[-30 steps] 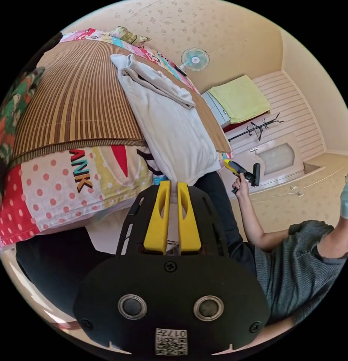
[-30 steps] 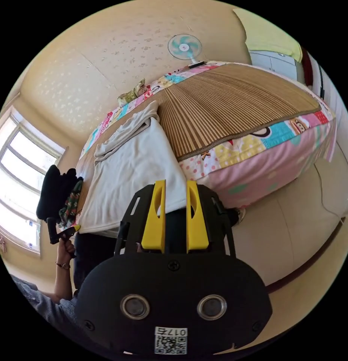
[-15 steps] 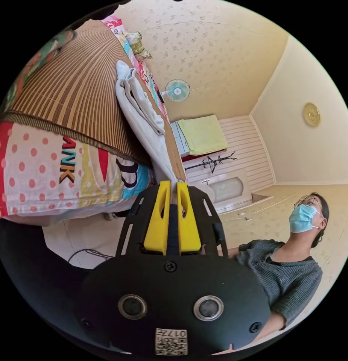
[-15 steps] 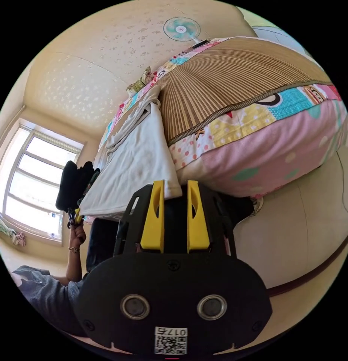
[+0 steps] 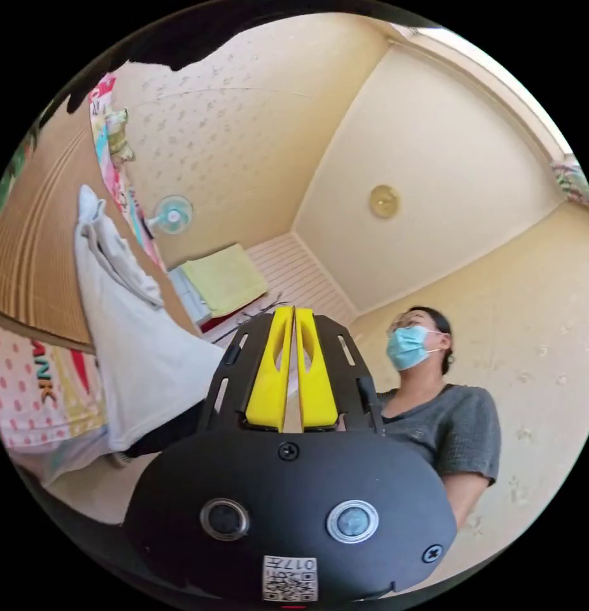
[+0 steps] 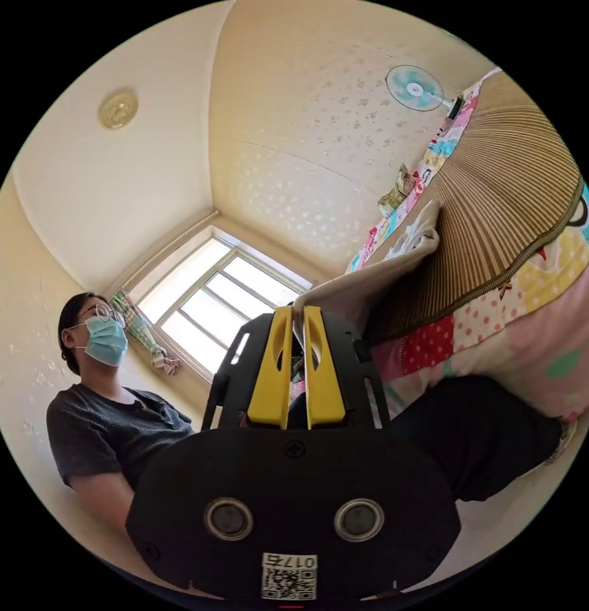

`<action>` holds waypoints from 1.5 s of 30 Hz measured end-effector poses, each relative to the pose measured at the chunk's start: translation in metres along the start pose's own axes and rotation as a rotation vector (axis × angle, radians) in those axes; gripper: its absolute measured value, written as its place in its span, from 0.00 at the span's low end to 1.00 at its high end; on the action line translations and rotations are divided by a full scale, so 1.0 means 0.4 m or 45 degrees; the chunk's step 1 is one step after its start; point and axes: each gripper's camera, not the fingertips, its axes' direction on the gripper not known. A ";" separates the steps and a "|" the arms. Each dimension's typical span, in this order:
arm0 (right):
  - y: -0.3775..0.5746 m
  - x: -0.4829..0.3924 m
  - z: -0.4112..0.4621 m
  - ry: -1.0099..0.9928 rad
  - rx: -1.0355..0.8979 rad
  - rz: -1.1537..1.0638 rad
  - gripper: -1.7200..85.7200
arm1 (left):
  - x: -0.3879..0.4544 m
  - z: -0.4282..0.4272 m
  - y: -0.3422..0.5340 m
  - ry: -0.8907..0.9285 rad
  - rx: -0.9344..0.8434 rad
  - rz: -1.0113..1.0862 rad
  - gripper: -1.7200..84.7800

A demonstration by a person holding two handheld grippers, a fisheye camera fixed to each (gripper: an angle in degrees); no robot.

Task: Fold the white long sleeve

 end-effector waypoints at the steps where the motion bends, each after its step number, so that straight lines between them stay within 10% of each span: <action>1: -0.009 -0.020 0.000 0.075 -0.028 0.009 0.05 | 0.013 0.025 -0.006 -0.318 -0.095 -0.052 0.02; 5: -0.019 -0.032 -0.009 0.229 -0.089 0.045 0.05 | -0.043 0.184 0.023 -1.028 -0.403 -0.213 0.15; 13: 0.045 0.050 -0.101 -0.011 0.051 0.219 0.05 | -0.346 0.419 0.132 -1.083 -0.784 -0.451 0.21; 18: 0.063 0.050 -0.133 -0.011 0.056 0.231 0.05 | -0.445 0.405 0.132 -0.895 -0.766 -0.472 0.08; 23: 0.071 0.021 -0.155 -0.069 0.085 0.143 0.05 | -0.399 0.278 0.140 0.016 -0.474 -0.287 0.06; 34: 0.109 -0.046 -0.077 -0.851 0.355 -0.218 0.05 | -0.067 0.235 0.148 0.648 -0.084 0.338 0.07; 45: -0.012 0.146 0.190 0.119 0.386 0.233 0.06 | -0.216 0.485 0.054 -0.341 0.267 -0.227 0.07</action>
